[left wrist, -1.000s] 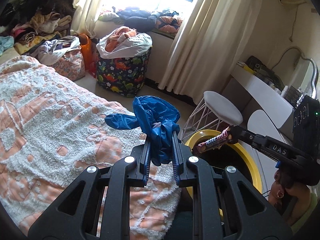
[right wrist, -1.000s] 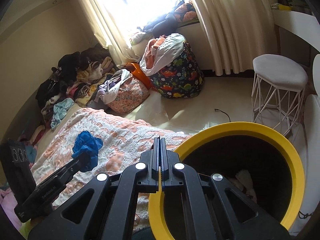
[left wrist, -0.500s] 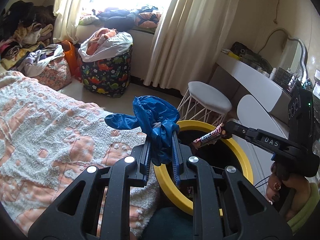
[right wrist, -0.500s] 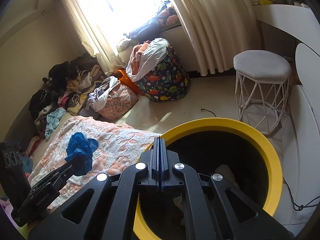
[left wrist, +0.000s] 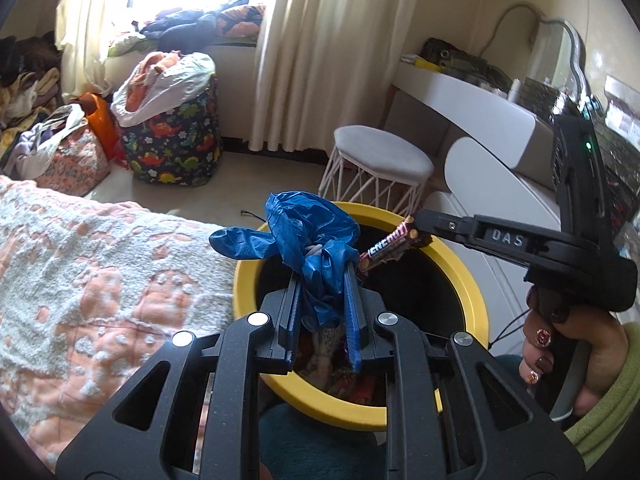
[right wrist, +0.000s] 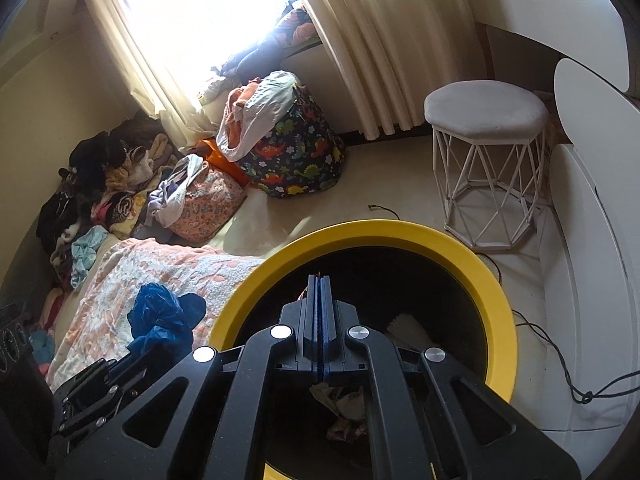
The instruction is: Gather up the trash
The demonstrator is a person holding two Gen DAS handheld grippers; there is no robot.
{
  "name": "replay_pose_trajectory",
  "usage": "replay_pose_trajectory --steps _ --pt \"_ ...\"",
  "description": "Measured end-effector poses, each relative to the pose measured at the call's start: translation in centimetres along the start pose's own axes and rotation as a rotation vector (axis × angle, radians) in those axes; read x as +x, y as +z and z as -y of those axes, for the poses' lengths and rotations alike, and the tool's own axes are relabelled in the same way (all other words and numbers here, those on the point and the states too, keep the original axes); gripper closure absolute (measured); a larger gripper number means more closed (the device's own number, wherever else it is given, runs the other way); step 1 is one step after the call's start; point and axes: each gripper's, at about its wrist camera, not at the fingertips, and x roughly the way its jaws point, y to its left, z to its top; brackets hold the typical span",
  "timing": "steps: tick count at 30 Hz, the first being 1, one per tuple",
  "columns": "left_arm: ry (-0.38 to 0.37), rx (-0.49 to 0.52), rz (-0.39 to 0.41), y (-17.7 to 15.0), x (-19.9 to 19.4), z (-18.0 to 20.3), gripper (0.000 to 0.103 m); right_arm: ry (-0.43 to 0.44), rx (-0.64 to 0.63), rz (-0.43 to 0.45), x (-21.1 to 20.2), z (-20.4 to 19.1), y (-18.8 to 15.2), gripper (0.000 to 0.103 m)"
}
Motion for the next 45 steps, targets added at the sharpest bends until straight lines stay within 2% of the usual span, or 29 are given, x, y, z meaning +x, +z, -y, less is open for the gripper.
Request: replay_pose_trajectory --steps 8,9,10,12,14,16,18,19,20,25,29,30,33,35,39,42,45 --pt "-0.025 0.044 -0.047 -0.6 2.0 1.7 0.089 -0.031 0.037 -0.033 0.3 1.5 -0.4 0.101" --pt "-0.027 0.047 -0.051 -0.7 2.1 1.7 0.088 -0.033 0.040 -0.037 0.3 1.6 -0.5 0.097" --pt "-0.029 0.050 -0.056 -0.7 2.3 1.8 0.086 -0.034 0.043 -0.043 0.2 1.7 -0.6 0.086" --pt "-0.032 0.053 -0.065 -0.8 2.7 1.9 0.079 -0.036 0.043 -0.048 0.1 1.8 -0.7 0.070" --pt "-0.027 0.050 -0.068 -0.9 2.9 1.8 0.073 -0.049 0.036 -0.050 -0.2 1.7 -1.0 0.068" --pt "-0.022 0.042 -0.075 -1.0 3.0 1.7 0.063 -0.056 0.035 -0.056 -0.4 1.8 -1.1 0.062" --pt "-0.010 0.037 -0.076 -1.2 2.9 1.5 0.062 -0.063 0.031 -0.056 -0.8 1.8 -1.3 0.056" --pt "-0.002 0.034 -0.075 -1.2 2.8 1.4 0.051 -0.067 0.025 -0.055 -1.1 1.7 -1.3 0.054" --pt "0.006 0.028 -0.071 -1.2 2.6 1.2 0.034 -0.069 0.020 -0.056 -1.3 1.6 -1.4 0.052" --pt "0.047 0.000 -0.041 -1.1 1.2 0.1 0.023 -0.071 -0.032 -0.047 -2.8 0.7 -2.1 0.036" --pt "0.089 -0.016 -0.014 -1.3 -0.4 -0.7 0.012 -0.065 -0.061 0.009 -4.4 -0.4 -2.9 0.022" --pt "0.103 -0.018 -0.006 -1.4 -0.8 -1.0 0.011 -0.062 -0.066 0.020 -4.7 -0.6 -3.2 0.016" --pt "0.147 -0.028 0.017 -1.6 -2.3 -1.9 0.011 -0.047 -0.106 0.049 -5.4 -1.6 -3.9 0.014" --pt "0.170 -0.037 0.035 -1.6 -3.3 -2.3 0.011 -0.061 -0.145 0.075 -5.8 -2.7 -4.5 0.007" --pt "0.211 -0.046 0.082 -1.8 -5.6 -3.3 0.011 -0.078 -0.211 0.173 -7.1 -4.8 -5.6 0.007" --pt "0.240 -0.049 0.115 -2.3 -7.4 -3.9 0.011 -0.114 -0.256 0.300 -8.6 -6.4 -6.8 0.007" --pt "0.259 -0.044 0.143 -3.2 -9.1 -4.4 0.011 -0.108 -0.297 0.389 -9.7 -7.8 -7.9 0.007"
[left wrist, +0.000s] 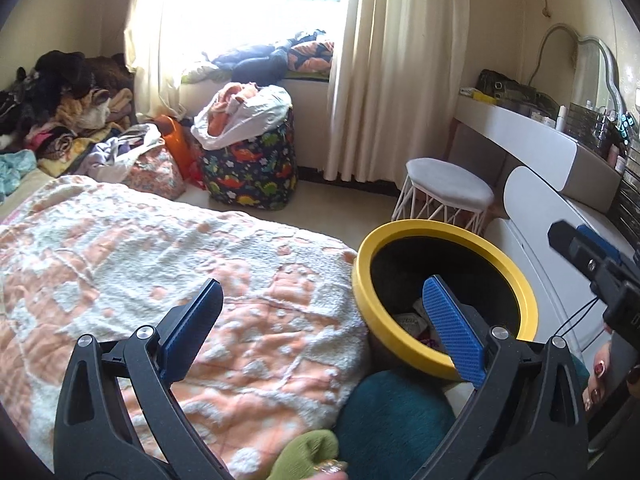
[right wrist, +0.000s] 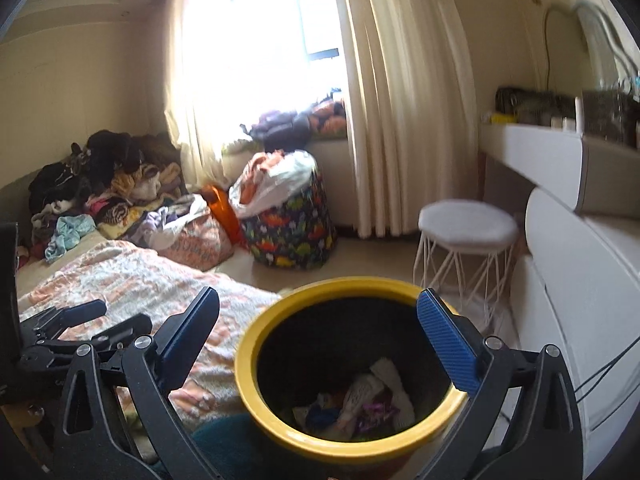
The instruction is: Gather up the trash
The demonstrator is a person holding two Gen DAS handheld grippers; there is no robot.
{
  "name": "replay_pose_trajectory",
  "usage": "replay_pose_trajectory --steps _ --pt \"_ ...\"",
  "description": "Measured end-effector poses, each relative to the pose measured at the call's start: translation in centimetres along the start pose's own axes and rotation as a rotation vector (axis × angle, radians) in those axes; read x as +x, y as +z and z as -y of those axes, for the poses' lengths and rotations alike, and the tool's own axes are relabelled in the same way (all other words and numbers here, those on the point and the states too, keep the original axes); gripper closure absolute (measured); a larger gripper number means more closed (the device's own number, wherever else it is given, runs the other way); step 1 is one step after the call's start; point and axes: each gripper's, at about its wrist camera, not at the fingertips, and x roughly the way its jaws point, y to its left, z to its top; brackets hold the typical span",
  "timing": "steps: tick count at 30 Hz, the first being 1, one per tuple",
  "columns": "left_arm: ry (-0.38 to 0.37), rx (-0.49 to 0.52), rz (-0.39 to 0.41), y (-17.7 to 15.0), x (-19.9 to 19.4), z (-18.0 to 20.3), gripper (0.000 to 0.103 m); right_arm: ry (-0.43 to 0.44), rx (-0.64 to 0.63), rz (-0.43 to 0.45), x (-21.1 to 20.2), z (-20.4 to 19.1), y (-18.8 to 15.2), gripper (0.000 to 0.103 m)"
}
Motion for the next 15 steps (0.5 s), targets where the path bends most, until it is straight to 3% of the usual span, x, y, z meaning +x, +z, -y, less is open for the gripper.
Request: replay_pose_trajectory --steps 5,15 --pt "0.039 0.005 0.052 -1.0 -2.4 -1.0 0.011 -0.009 0.004 0.108 -1.9 -1.2 -0.5 0.007" --pt "0.069 0.008 0.108 -2.5 -4.5 -1.7 0.011 0.000 -0.017 0.113 -2.4 -2.5 -1.9 0.007"
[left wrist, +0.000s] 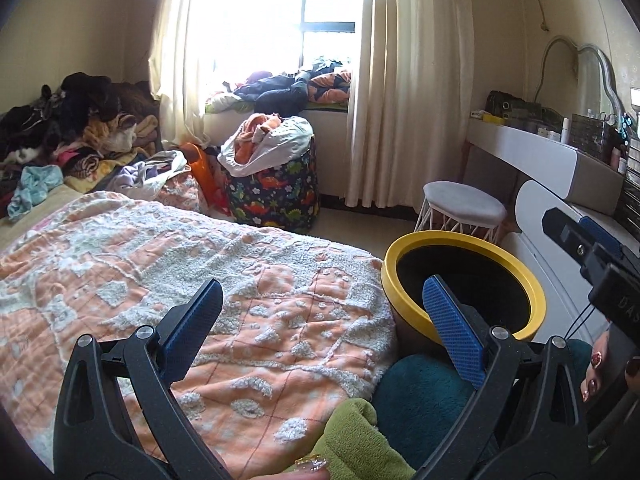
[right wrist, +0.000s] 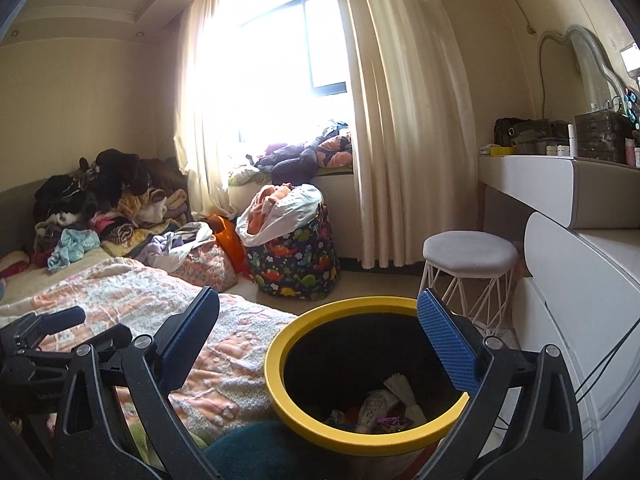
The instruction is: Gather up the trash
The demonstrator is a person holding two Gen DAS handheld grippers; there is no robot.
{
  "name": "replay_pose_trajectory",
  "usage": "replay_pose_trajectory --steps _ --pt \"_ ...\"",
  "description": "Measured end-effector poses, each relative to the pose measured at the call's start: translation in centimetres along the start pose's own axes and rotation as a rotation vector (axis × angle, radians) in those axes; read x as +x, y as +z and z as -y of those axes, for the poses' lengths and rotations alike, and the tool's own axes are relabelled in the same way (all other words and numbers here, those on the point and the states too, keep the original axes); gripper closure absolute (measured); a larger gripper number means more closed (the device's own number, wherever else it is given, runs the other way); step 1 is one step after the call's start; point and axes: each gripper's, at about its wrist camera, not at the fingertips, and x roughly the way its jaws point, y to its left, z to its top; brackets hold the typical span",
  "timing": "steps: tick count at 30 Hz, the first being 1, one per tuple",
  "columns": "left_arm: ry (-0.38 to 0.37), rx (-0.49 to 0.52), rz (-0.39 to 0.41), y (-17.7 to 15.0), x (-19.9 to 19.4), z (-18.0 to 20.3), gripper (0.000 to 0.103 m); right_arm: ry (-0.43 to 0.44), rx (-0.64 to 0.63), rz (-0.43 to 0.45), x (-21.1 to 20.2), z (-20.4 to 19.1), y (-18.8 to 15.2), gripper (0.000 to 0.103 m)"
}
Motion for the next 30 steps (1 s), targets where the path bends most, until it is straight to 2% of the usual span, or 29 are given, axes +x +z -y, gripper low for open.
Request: replay_pose_trajectory --steps 30 --pt "0.007 -0.005 0.009 -0.39 0.03 0.18 0.011 0.000 0.001 -0.007 0.12 -0.65 -0.21 0.007"
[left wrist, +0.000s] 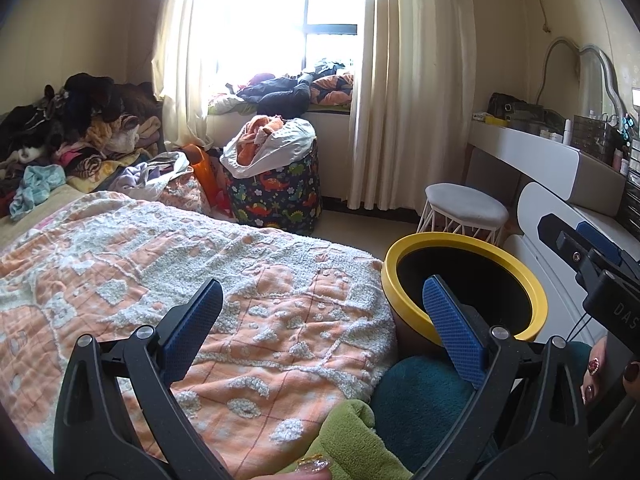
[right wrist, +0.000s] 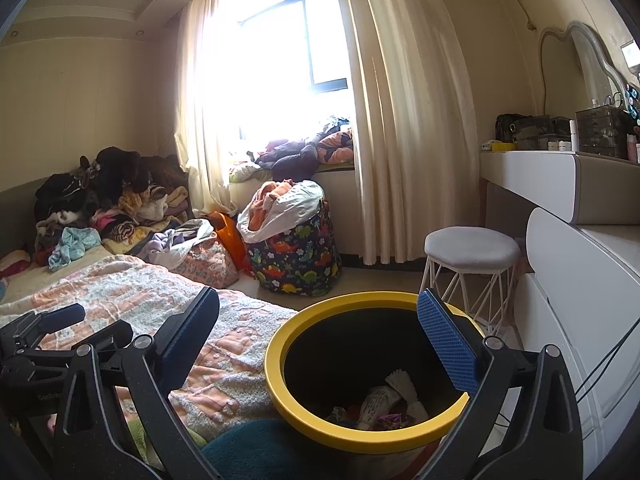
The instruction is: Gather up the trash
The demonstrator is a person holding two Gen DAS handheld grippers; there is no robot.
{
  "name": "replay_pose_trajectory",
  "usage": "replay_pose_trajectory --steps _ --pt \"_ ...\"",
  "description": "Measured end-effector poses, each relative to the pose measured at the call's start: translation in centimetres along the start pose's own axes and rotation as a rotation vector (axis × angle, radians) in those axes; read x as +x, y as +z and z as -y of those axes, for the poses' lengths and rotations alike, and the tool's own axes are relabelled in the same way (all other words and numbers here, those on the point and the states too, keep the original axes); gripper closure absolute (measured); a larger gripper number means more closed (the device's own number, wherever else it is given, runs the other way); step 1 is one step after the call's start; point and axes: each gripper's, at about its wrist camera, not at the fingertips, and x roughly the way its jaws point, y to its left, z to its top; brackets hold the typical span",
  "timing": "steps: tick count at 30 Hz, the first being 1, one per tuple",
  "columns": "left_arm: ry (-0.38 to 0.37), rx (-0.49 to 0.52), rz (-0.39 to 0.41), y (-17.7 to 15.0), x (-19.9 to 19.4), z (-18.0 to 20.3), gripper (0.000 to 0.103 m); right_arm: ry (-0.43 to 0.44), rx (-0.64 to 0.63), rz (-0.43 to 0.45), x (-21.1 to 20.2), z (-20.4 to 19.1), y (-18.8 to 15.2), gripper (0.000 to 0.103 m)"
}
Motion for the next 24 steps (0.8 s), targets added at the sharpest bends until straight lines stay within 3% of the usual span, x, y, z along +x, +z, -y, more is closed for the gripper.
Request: replay_pose_trajectory --steps 24 --pt "0.006 -0.001 0.008 0.19 -0.15 -0.11 0.011 -0.005 0.008 0.010 -0.10 0.03 -0.09 0.007"
